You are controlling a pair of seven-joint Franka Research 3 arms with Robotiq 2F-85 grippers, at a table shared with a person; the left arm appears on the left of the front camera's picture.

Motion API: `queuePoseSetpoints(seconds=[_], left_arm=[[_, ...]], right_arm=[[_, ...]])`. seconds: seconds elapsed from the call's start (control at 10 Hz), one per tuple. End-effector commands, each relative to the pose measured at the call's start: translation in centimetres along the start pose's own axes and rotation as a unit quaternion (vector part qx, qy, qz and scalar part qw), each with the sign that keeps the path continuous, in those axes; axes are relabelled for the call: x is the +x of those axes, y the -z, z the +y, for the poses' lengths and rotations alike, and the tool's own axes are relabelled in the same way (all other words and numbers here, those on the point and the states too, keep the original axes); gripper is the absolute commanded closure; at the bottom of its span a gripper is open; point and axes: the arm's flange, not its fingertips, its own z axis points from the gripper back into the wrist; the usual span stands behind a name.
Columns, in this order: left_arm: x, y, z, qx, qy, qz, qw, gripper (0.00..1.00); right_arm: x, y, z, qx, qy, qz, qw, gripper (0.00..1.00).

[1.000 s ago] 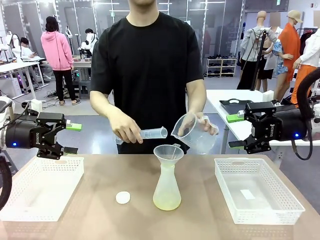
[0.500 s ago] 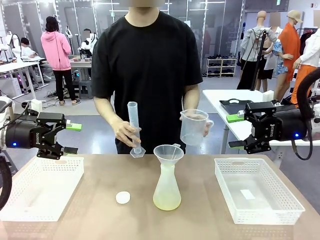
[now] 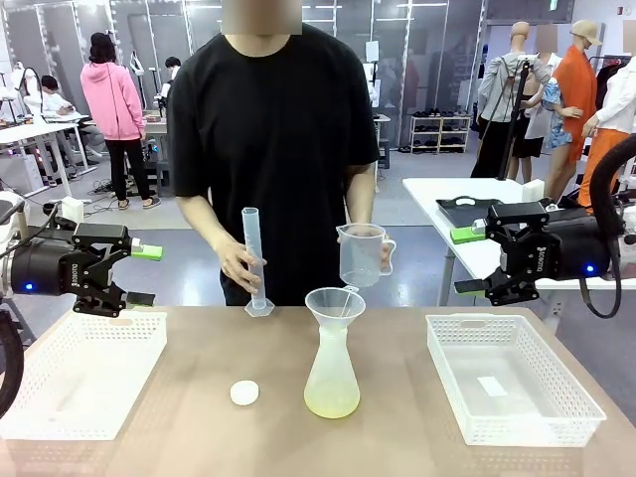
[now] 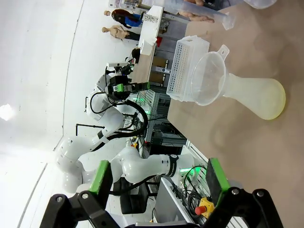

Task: Prepare the solutions needed for the experiment.
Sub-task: Once the solution is in the Big flask , pick up the Plastic Funnel and place it back into the right Organizing basket.

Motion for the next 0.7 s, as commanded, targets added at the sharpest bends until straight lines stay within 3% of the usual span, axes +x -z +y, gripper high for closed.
queuePoseSetpoints(seconds=[0.0,0.3,0.6], left_arm=[[0.0,0.2,-0.3,-0.013,-0.007,-0.004,1.0,0.0],[0.0,0.2,-0.3,-0.013,-0.007,-0.004,1.0,0.0],[0.0,0.2,-0.3,-0.013,-0.007,-0.004,1.0,0.0]], right_arm=[[0.0,0.1,0.0,0.002,-0.009,0.006,1.0,0.0],[1.3,0.8,1.1,-0.039,-0.025,0.03,0.998,0.0],[3.8,2.4,3.3,-0.154,-0.057,0.057,0.985,0.0]])
